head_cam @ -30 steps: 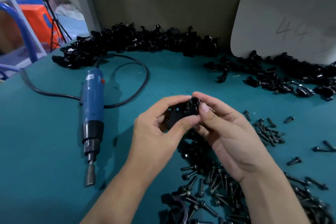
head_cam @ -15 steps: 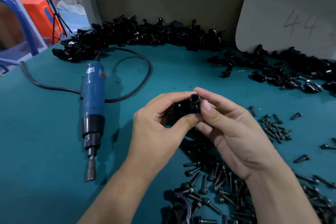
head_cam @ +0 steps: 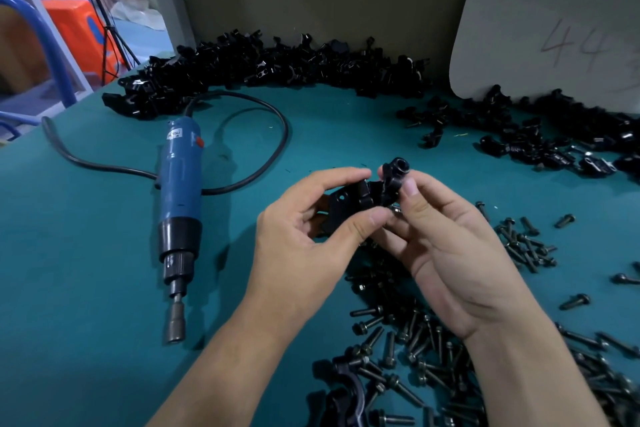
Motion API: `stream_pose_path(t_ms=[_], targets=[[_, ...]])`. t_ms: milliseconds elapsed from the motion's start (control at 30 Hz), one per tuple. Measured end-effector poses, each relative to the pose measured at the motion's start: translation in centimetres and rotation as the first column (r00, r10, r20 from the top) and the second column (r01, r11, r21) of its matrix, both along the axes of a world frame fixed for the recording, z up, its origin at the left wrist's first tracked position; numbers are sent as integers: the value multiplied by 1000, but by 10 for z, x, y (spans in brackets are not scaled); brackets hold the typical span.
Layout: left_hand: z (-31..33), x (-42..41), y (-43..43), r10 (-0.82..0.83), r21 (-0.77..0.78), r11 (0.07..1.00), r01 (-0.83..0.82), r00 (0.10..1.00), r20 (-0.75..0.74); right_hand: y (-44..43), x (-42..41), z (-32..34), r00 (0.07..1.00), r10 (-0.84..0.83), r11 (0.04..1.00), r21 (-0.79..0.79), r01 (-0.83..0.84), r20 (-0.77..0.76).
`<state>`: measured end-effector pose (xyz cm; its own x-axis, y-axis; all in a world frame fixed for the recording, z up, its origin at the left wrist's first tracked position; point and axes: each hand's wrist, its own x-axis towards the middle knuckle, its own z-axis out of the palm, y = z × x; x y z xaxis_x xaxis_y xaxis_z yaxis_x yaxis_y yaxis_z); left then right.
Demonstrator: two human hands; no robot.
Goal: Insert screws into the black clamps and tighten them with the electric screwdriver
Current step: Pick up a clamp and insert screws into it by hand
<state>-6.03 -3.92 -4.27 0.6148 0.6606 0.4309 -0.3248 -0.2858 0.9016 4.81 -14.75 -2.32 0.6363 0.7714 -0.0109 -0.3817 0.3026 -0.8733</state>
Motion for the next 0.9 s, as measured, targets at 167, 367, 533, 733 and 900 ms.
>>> stream_pose_path(t_ms=[167,367,533,733,900], targets=[[-3,2,0,35,17,999,-35,999,-21,-1,4,-3,1000,-24,1000,-1,24,6],[-6,2,2,60,92,994,-54,996,-62,2,2,-5,997,-20,998,-61,25,75],[-4,2,1,63,111,992,-56,996,-64,1,1,-5,999,-1,997,-72,5,52],[-5,1,0,46,91,995,-40,997,-66,2,1,-5,999,-5,997,-75,9,52],[-5,1,-1,48,57,997,-45,997,-63,3,1,-7,998,-1,997,-79,6,65]])
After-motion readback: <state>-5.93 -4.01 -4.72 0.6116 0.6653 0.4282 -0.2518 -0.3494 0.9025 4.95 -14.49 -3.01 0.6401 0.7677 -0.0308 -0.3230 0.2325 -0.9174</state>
